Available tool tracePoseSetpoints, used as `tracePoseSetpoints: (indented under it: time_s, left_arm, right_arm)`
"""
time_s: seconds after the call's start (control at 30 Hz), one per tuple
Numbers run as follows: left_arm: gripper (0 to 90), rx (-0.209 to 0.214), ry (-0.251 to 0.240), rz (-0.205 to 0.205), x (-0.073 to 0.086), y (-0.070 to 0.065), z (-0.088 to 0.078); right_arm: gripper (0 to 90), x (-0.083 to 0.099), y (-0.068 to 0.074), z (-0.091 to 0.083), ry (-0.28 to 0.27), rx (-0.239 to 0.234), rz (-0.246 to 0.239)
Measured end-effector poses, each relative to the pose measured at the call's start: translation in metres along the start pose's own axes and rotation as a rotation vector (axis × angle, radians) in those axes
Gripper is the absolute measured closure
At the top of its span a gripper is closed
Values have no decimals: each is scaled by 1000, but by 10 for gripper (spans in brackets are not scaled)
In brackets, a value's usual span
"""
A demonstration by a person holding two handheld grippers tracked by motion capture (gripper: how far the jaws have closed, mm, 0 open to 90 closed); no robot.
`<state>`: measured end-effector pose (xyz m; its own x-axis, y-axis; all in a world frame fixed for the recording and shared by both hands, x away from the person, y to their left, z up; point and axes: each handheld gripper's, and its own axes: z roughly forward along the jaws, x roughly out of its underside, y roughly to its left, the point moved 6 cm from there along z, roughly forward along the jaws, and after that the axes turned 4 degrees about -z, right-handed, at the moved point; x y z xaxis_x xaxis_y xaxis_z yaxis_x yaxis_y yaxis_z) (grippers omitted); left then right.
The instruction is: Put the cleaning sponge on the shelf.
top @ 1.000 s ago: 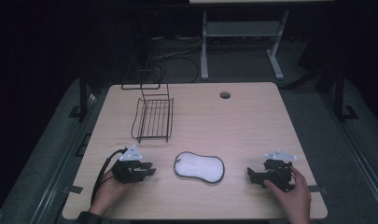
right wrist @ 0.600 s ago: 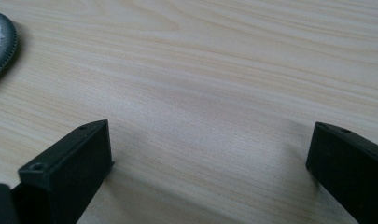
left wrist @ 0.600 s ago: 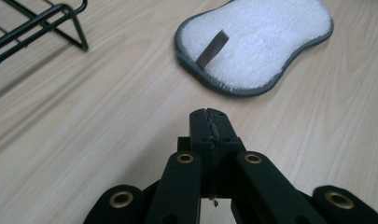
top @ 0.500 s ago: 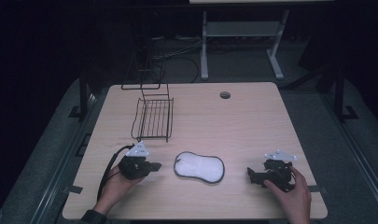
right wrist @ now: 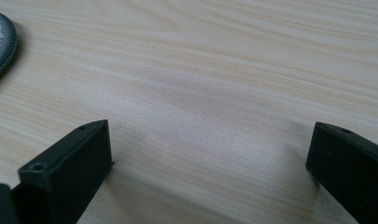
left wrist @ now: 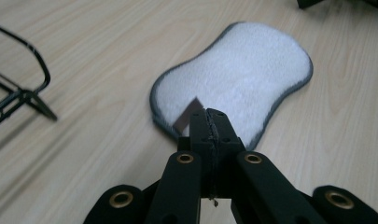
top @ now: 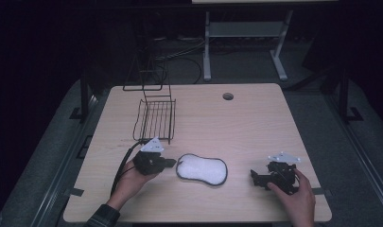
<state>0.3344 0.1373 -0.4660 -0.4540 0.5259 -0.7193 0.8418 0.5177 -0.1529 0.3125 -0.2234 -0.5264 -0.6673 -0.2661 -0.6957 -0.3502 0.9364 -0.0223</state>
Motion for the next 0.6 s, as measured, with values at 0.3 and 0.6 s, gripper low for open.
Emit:
tracePoseSetpoints:
  time_s: [0.3, 0.6]
  left_arm:
    - [897, 20, -24, -1, -19, 1, 20]
    - [897, 40, 5, 6, -23, -1, 44]
  right_arm:
    - [0, 0, 0, 0, 0, -1, -2]
    - [0, 0, 0, 0, 0, 0, -1]
